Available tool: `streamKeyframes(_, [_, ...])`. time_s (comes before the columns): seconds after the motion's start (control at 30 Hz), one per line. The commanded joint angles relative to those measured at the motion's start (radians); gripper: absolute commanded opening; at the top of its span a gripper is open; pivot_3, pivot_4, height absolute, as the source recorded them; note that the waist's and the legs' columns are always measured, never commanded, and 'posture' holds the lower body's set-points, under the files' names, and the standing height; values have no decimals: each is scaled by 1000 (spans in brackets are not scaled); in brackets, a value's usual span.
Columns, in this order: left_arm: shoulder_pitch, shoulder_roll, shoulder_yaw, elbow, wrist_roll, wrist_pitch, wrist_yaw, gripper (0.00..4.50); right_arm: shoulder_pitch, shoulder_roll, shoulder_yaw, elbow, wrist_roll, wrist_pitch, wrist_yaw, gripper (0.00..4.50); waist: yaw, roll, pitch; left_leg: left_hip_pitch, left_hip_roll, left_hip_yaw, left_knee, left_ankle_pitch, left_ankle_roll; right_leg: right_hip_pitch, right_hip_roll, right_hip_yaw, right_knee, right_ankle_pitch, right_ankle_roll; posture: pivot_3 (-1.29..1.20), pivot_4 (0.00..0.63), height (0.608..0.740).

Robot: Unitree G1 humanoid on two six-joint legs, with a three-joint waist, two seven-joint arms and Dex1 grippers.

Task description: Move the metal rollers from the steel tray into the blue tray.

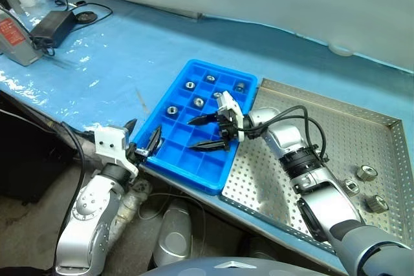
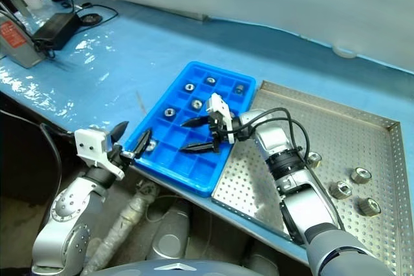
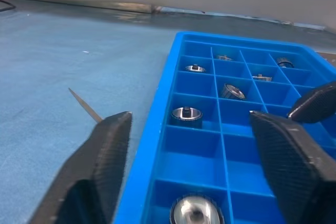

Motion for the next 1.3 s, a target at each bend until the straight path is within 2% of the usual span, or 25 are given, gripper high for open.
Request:
streamKeyframes(0.03, [-58, 13, -3, -18, -54, 1, -33, 4443, -28, 0, -53, -28, 24, -11, -24, 4500, 0, 0, 0, 0, 0, 0, 0, 0, 0, 0, 0, 0, 0, 0, 0, 474, 150, 740])
streamKeyframes(0.23, [-218, 53, -108, 105, -84, -5, -171, 4443, 0, -59, -121, -85, 21, 3, -92, 4500, -21, 2, 0, 3, -1, 0, 0, 0, -1, 3, 0, 0, 1, 0, 0, 300, 150, 740])
streamKeyframes(0.37, [-366, 61, -203, 286, -74, -45, -311, 4443, 71, -116, -200, -185, 13, 10, -222, 4500, -73, 3, 0, 4, -2, 0, 2, 1, -2, 5, -1, 1, 1, 1, 0, 145, 150, 740])
streamKeyframes(0.5, [-504, 34, -251, 468, -63, -97, -405, 4443, 161, -165, -286, -317, 32, 54, -338, 4500, -178, 3, 0, 3, -2, 1, 3, 3, -4, 4, -1, 1, 1, 2, 0, -31, 150, 740])
streamKeyframes(0.6, [-630, -3, -276, 660, -51, -182, -506, 4443, 257, -181, -359, -442, 11, 72, -480, 4500, -246, 4, -1, 3, -2, 1, 1, 5, -8, 4, -1, 1, 0, 1, 1, -125, 150, 740])
streamKeyframes(0.8, [-895, -106, -256, 1075, -15, -349, -594, 4443, 394, -199, -466, -619, 5, 158, -690, 4500, -362, 4, -1, 4, -3, 4, 1, 5, -8, 3, 0, 4, 0, 2, 1, -280, 150, 740])
streamKeyframes(1.0, [-1106, -192, -247, 1445, 41, -448, -632, 4443, 460, -235, -555, -711, 10, 205, -801, 4500, -404, 4, -1, 6, -4, 9, 2, 1, -1, 3, -1, 10, -1, 2, 1, -423, 150, 740])
streamKeyframes(1.3, [-1243, -280, -248, 1724, 133, -505, -664, 4443, 596, -238, -626, -834, 34, 237, -892, 4500, -432, 4, -1, 8, -5, 24, 9, -6, 11, 1, -2, 23, -3, 2, 4, -526, 150, 740])
